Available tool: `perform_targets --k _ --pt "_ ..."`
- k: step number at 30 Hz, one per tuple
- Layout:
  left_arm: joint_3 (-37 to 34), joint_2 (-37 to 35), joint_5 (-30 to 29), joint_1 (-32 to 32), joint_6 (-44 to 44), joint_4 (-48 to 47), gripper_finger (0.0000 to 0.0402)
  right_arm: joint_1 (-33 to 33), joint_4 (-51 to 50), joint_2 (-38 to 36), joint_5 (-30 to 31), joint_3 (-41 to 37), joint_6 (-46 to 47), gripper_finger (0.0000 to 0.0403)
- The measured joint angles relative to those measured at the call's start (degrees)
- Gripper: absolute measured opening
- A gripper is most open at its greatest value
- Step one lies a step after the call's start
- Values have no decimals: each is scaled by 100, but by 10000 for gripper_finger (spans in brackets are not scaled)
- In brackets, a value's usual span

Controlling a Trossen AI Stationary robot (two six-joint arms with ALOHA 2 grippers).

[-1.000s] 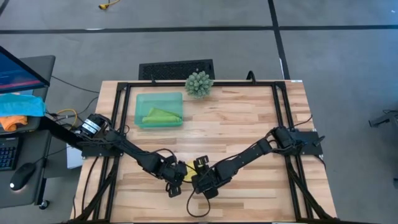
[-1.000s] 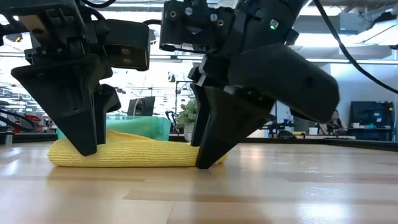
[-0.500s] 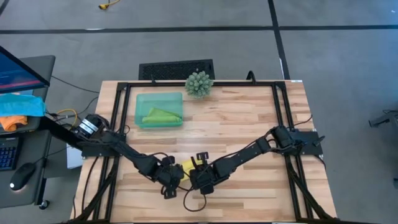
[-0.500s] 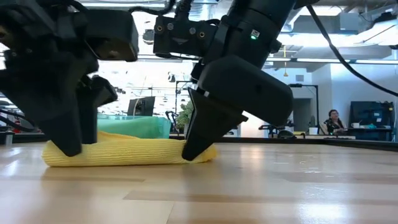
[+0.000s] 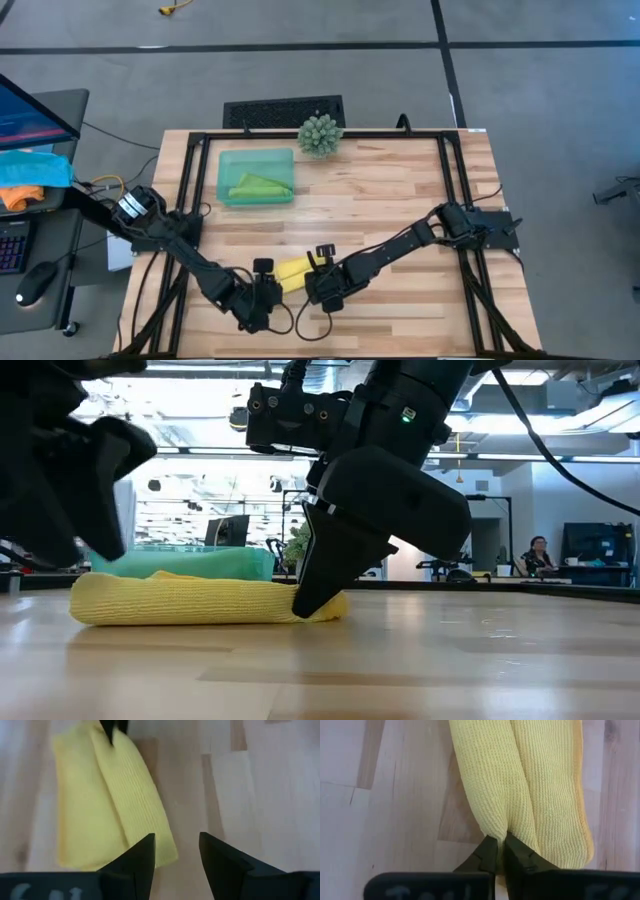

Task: Roll microfiber towels into tight, uniform cylinder then place into a basket
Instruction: Roll the yellow towel

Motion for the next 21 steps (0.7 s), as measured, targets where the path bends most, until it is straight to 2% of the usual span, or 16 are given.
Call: perform_targets --k 4,9,14,17,21 --pt "3 -2 -509 -96 189 9 146 0 6 0 -5 0 -1 28" --pt "-121 -2 -428 -59 230 114 146 2 7 -2 -18 0 1 17" --pt "-143 112 -429 -57 246 161 146 4 13 -2 -31 0 -1 30" --pt "-137 348 -297 -20 345 340 146 4 13 -2 -38 0 -2 29" --pt "-114 614 -429 33 312 325 146 2 9 -2 -37 0 -4 19"
